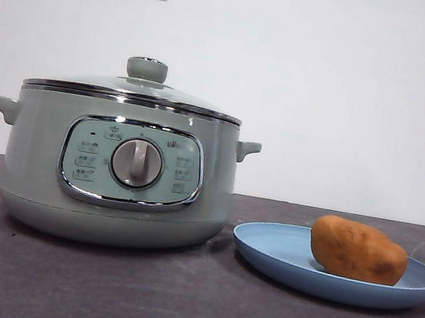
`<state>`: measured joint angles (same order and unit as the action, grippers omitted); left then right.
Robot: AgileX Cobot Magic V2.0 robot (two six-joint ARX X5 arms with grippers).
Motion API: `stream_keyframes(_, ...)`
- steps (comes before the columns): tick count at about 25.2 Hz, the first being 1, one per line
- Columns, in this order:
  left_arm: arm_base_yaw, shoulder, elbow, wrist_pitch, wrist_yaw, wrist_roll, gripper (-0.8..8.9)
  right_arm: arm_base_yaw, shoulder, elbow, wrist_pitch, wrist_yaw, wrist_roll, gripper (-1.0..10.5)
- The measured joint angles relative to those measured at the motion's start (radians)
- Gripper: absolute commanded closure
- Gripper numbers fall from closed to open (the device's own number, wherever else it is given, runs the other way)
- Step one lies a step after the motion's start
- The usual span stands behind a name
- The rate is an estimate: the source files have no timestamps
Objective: Take the potato out from the steamer,put the potato on the plate,close the lid
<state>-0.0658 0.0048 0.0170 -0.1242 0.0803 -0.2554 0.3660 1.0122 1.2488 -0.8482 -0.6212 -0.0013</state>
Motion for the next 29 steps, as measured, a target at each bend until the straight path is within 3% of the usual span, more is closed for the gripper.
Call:
stream_keyframes(5,0.000,0.001,0.000,-0.061,-0.055,-0.004,8.17,0.000,0.000,0.000,0.000,0.000,0.000,9.5)
stream_keyframes(29,0.000,0.000,0.000,-0.061,-0.060,-0.008,8.17,0.000,0.000,0.000,0.000,0.000,0.000,9.5)
